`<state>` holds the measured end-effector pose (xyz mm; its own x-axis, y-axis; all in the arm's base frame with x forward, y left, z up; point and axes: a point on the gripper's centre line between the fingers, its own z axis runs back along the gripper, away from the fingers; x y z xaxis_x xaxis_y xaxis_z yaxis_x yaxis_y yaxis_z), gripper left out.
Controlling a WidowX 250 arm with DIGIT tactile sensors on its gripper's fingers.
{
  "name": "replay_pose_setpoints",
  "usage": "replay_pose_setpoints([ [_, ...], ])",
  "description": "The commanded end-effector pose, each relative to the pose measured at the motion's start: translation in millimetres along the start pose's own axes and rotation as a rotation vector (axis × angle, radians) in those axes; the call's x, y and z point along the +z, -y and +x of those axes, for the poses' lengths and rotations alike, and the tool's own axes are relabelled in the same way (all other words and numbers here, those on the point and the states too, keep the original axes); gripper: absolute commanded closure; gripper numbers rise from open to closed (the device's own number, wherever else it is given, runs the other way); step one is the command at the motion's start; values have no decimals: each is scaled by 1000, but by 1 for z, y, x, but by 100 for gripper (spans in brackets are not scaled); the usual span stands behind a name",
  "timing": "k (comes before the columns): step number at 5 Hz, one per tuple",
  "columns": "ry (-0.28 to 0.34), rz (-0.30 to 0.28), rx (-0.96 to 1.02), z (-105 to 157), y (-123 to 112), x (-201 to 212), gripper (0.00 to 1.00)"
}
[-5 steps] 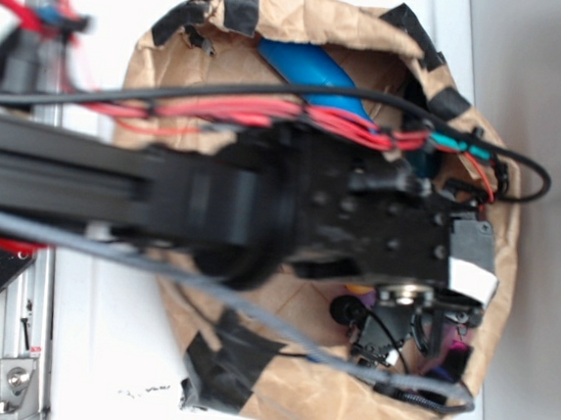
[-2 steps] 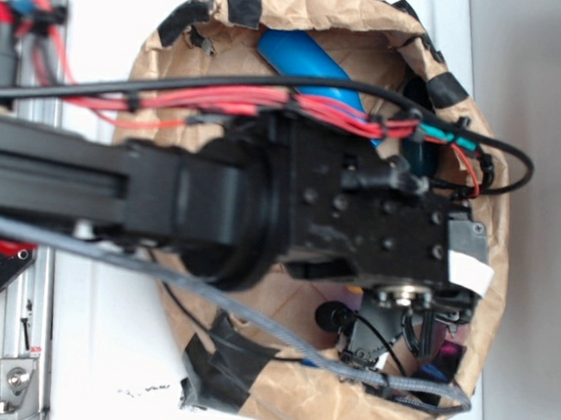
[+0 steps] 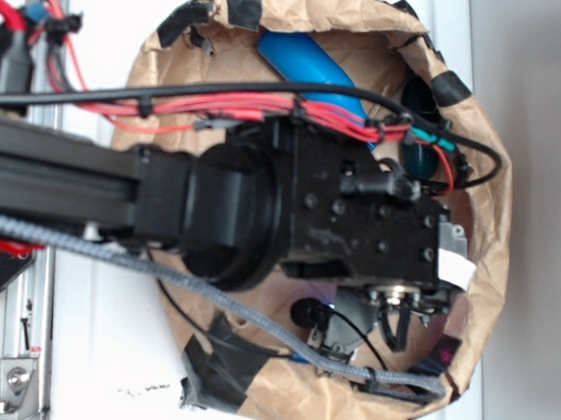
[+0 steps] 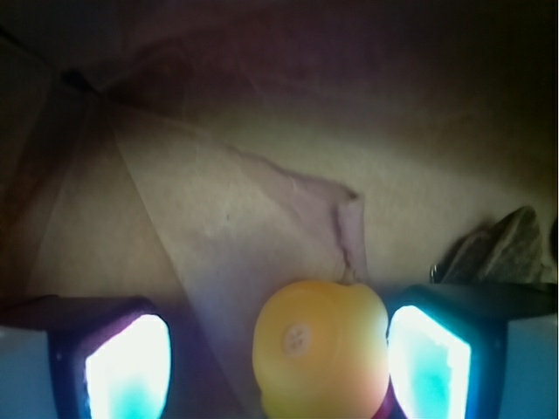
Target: Grab the yellow duck.
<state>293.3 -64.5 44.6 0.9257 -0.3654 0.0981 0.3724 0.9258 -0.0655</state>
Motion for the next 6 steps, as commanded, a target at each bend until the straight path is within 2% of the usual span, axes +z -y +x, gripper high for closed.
replay_pose_setpoints([
  [1,-63,51,-13,12,11,-10,100],
  [3,-54,64,5,-3,12,-2,100],
  [4,24,82,24,3,14,30,100],
  [5,128,116,118,10,27,75,77],
  [6,56,235,289,13,27,88,100],
])
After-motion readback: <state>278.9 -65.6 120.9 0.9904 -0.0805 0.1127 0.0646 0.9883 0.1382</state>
